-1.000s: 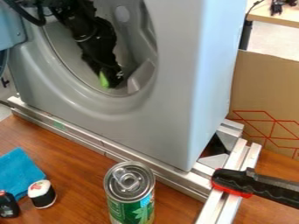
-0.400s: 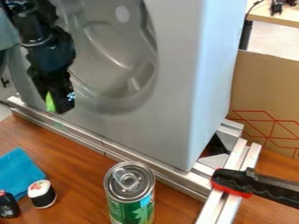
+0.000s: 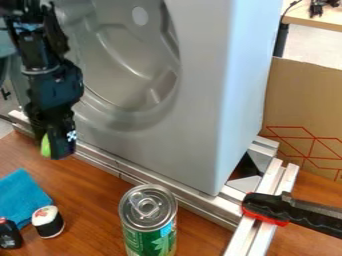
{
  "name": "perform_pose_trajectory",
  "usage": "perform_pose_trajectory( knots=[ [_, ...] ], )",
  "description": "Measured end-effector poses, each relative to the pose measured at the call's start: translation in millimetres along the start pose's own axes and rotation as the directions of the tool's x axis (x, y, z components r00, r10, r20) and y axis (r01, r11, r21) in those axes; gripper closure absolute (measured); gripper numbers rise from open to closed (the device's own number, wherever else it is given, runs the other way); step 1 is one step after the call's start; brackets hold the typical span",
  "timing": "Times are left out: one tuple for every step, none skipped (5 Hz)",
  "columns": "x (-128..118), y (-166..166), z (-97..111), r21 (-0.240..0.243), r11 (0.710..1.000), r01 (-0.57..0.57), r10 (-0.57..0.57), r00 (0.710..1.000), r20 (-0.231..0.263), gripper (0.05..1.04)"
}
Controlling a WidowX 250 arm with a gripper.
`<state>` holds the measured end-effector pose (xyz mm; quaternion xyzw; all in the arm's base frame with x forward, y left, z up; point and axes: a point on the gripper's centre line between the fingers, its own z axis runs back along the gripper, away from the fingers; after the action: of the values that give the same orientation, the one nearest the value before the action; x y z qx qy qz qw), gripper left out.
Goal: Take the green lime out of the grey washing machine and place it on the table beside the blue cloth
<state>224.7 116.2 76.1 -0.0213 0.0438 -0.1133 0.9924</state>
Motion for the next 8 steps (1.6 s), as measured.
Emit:
perform_pose_trajectory(
  knots=[
    [-2.8,-0.7,-18.3,-0.045,0.999,-0.02,0.017,0.998,-0.066,0.348],
    [-5.8,0.2,-44.0,-0.084,0.996,-0.035,0.023,0.989,-0.144,0.348],
    [-3.2,4.4,-66.2,-0.117,0.992,-0.045,0.026,0.987,-0.16,0.348],
    [10.2,14.9,-82.9,-0.156,0.986,-0.05,0.027,0.99,-0.142,0.348],
    [19.7,22.5,-90.5,-0.173,0.983,-0.053,0.035,0.994,-0.105,0.348],
    [22.9,24.3,-95.7,-0.186,0.981,-0.049,0.031,0.995,-0.096,0.348],
    [21.3,23.7,-98.4,-0.202,0.977,-0.061,0.037,0.992,-0.121,0.301],
    [20.4,23.3,-97.6,-0.216,0.97,-0.108,0.083,0.989,-0.124,0.109]
  ],
)
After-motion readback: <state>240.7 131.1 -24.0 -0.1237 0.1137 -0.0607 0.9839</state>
